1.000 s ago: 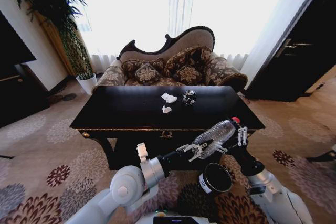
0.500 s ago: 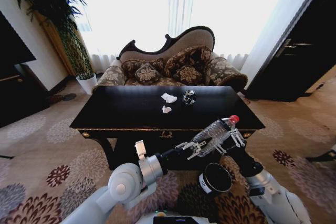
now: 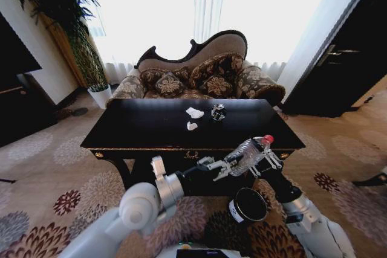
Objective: Move to the front of the table and place the trash on the table into the trash bin.
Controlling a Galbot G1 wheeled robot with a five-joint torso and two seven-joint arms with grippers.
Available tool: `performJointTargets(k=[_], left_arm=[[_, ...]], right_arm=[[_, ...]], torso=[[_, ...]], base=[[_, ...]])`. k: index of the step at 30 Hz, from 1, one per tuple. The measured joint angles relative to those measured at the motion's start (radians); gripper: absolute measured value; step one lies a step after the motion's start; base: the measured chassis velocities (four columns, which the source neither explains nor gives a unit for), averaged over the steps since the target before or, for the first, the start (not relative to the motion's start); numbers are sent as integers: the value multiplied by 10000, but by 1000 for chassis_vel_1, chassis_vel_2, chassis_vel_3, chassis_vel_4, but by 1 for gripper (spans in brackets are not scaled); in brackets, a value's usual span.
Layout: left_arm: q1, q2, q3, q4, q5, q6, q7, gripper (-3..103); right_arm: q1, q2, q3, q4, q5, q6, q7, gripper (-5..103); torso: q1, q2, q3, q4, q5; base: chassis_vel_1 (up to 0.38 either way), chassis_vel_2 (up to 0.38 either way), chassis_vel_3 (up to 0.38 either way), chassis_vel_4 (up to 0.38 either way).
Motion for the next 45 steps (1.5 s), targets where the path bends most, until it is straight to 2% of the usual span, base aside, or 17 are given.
performJointTargets(k=[2,7,10,11,12,13,15,16,18,21,23,24,29,32,34,38,45], left_arm=[[-73,196,-345,-94,208,13,77,91],[120,403,-866,-109,848,-60,134,98],[645,658,-1720,156,2261,-206,225,100],[645,658,-1720,156,2261,-206,225,100],[828,742,-1975,279,2767,-269,308,100],[1203,903,-2474,502,3701,-446,505,100],[1851,1101,-3386,810,4713,-736,765,100],[2202,1153,-3874,941,5065,-877,873,100],[2408,1185,-4158,1016,5265,-974,948,100],[3347,1277,-5453,1489,6301,-1506,1316,100],[3470,1264,-5666,1554,6366,-1561,1348,100],[3716,1177,-6262,1773,6468,-1702,1403,100],[3923,1029,-7207,2564,7013,-2127,1583,100],[4072,981,-7304,2809,7281,-2297,1708,100],[4685,819,-7483,3106,7929,-2682,1946,100],[5693,344,-8075,3319,8318,-3106,2166,100],[6522,-202,-8736,3496,8561,-3661,2383,100]], right_arm=[[36,54,-86,-206,-10,4,-5,25],[111,103,-249,-593,110,-19,-6,25],[138,145,-525,-1094,621,-247,-14,25],[138,145,-525,-1094,621,-247,-14,25],[165,155,-590,-1254,715,-290,-17,25],[232,174,-664,-1485,825,-319,-22,25],[334,210,-808,-1881,1163,-426,-63,25],[375,221,-865,-2049,1370,-494,-80,25],[410,227,-907,-2191,1546,-557,-93,25],[612,243,-985,-2995,2360,-801,-131,25],[642,244,-989,-3140,2518,-835,-137,25],[702,253,-991,-3531,2942,-916,-149,25],[646,248,-858,-4318,4022,-1067,-159,25],[571,249,-787,-4592,4310,-1073,-153,25],[543,244,-703,-5094,4569,-1071,-134,25],[709,202,-750,-5860,4730,-1041,-125,25],[991,120,-1117,-7029,5476,-1250,-110,25]], torso=[[0,0,0,1,0],[0,0,0,0,-1],[0,0,0,0,0],[0,0,0,0,0],[0,0,0,-1,-1],[0,0,0,0,-3],[0,0,0,0,0],[1,0,0,3,-1],[0,0,0,1,-2],[-1,0,0,3,-1],[0,0,0,3,-2],[0,0,0,3,1],[0,0,0,2,0],[0,0,0,-2,-1],[0,0,0,-4,0],[0,0,0,3,1],[-1,0,-1,-1,1]], base=[[0,0,0,0],[0,0,0,0],[0,0,0,0],[0,0,0,0],[0,0,0,0],[0,0,0,0],[0,0,0,0],[0,0,0,0],[0,0,0,0],[0,0,0,0],[0,0,0,0],[0,0,0,0],[0,0,0,0],[0,0,0,0],[0,0,0,0],[0,0,0,0],[0,0,0,0]])
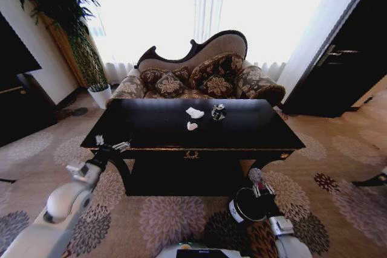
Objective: Move to the front of the table and place the trash on the table into the trash bin.
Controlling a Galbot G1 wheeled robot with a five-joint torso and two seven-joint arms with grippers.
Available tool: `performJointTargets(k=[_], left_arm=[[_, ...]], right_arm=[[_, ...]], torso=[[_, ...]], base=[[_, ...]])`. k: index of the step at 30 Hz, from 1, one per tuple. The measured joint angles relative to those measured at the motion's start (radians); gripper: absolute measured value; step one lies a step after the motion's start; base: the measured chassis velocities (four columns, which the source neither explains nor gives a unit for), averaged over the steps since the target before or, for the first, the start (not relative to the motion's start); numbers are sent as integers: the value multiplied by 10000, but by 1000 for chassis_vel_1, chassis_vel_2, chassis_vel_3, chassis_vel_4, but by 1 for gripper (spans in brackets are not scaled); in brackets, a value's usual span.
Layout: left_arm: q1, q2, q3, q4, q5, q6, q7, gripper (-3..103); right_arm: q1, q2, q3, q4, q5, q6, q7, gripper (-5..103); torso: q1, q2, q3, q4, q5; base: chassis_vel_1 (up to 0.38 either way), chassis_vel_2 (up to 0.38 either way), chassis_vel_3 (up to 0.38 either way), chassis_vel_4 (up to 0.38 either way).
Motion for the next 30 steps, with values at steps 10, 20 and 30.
performJointTargets(k=[10,20,30], left_arm=[[730,-864,-288,-656,220,-279,221,100],[1364,-1179,-366,-1244,246,-392,328,100],[1678,-1347,-637,-987,257,-559,420,100]], right_arm=[[987,-186,-613,-2249,591,-185,20,25],[2011,-467,-1047,-4738,919,-188,1,25],[3317,-638,-1554,-6524,834,87,-188,25]], torso=[[0,0,0,2,1],[0,0,1,2,1],[0,0,1,3,-1]], base=[[0,0,0,0],[0,0,0,0],[0,0,0,0]])
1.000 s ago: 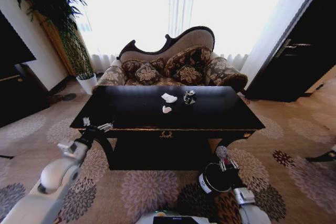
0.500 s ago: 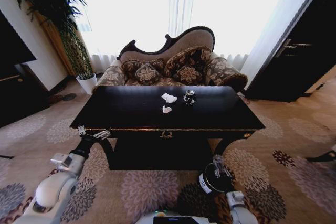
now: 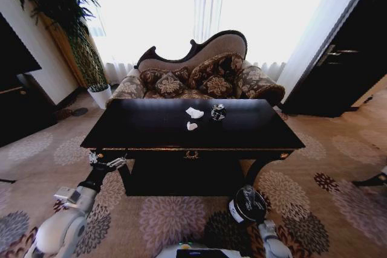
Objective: Move to the front of the table and place the trash on the table into the trash bin.
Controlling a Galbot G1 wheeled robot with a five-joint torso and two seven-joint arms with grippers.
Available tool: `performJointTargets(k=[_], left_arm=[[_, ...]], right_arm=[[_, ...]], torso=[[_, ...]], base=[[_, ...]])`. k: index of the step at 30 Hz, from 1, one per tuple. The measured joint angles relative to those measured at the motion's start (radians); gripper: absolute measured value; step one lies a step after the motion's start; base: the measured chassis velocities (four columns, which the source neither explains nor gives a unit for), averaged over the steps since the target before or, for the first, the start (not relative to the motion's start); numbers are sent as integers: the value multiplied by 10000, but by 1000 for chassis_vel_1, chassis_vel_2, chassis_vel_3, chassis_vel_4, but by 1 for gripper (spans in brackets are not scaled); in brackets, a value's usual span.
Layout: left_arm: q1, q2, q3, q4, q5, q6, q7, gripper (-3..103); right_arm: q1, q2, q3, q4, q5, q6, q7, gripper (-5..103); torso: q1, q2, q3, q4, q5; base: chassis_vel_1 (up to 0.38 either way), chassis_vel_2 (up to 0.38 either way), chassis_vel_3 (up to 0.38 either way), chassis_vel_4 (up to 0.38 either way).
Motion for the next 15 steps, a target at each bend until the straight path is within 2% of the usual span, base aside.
performJointTargets(k=[9,15], left_arm=[[-214,154,104,-114,-58,160,-99,100],[-252,182,111,-121,-94,202,-163,100]], right_arm=[[1555,-51,-17,-2074,-349,537,-229,25],[1785,-225,130,-2778,-326,777,-473,21]], torso=[[1,-1,1,0,2],[1,0,1,-2,2]], base=[[0,0,0,0],[0,0,0,0]])
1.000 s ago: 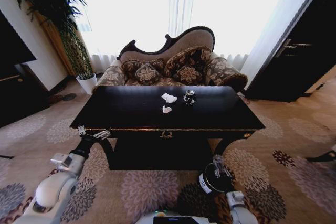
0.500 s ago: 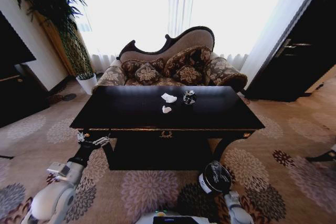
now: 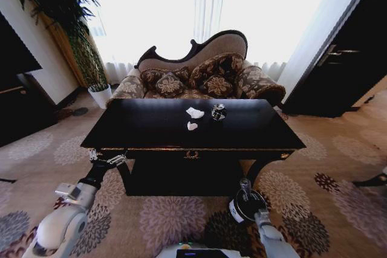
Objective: Move to the front of the table and place the trash on the table into the trash bin.
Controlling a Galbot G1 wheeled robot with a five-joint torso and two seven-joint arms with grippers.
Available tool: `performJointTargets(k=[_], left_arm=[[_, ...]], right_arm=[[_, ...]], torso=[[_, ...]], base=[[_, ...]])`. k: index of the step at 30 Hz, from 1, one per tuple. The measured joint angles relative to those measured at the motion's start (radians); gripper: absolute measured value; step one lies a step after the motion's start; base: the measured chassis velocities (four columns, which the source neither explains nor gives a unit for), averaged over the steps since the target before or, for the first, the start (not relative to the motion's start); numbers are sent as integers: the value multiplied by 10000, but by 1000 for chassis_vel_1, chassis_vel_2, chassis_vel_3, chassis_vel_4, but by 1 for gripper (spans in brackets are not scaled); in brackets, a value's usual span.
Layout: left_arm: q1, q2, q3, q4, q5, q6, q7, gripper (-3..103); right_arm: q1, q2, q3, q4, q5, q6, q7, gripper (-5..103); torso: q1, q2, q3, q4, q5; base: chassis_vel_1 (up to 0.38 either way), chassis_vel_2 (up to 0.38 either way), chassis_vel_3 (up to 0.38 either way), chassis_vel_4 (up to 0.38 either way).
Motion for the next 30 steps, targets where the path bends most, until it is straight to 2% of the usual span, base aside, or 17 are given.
performJointTargets(k=[2,4,7,9,13,15,18,20,21,24,30], left_arm=[[-9,31,34,-12,-48,39,-27,100],[-11,40,38,-15,-51,42,-29,100],[-27,71,61,-25,-57,59,-36,100],[-25,70,64,-25,-56,60,-37,100],[106,-3,41,-52,-53,61,-33,100],[121,-7,25,-54,-53,61,-32,100],[127,-9,-17,-63,-69,58,-30,100],[128,-10,-19,-69,-72,56,-30,100],[137,-21,-20,-94,-78,55,-29,100],[150,-62,5,-134,-87,52,-18,100],[236,-125,27,-173,-87,73,41,100]], right_arm=[[94,-104,127,-301,43,94,-158,30],[116,-126,152,-353,54,107,-193,30],[241,-235,221,-654,69,177,-362,46],[287,-270,246,-760,68,205,-405,46],[410,-294,371,-1018,68,224,-453,68],[433,-294,395,-1059,67,225,-454,68],[443,-293,411,-1095,68,225,-458,84],[445,-293,415,-1095,67,225,-459,84],[442,-294,425,-1086,67,225,-459,95],[364,-279,444,-981,68,225,-459,100],[44,-177,507,-717,126,225,-480,100]], torso=[[0,0,0,0,-2],[0,0,0,0,-2],[0,0,0,0,0],[0,0,0,0,-2],[0,0,0,1,-1],[0,0,-1,1,-1],[0,0,-1,0,0],[0,0,-1,0,-1],[0,0,0,0,-1],[0,0,-1,1,-2],[0,0,-1,1,-2]], base=[[0,0,0,0],[0,0,0,0],[0,0,0,0],[0,0,0,0],[0,0,0,0],[0,0,0,0],[0,0,0,0],[0,0,0,0],[0,0,0,0],[0,0,0,0],[0,0,0,0]])
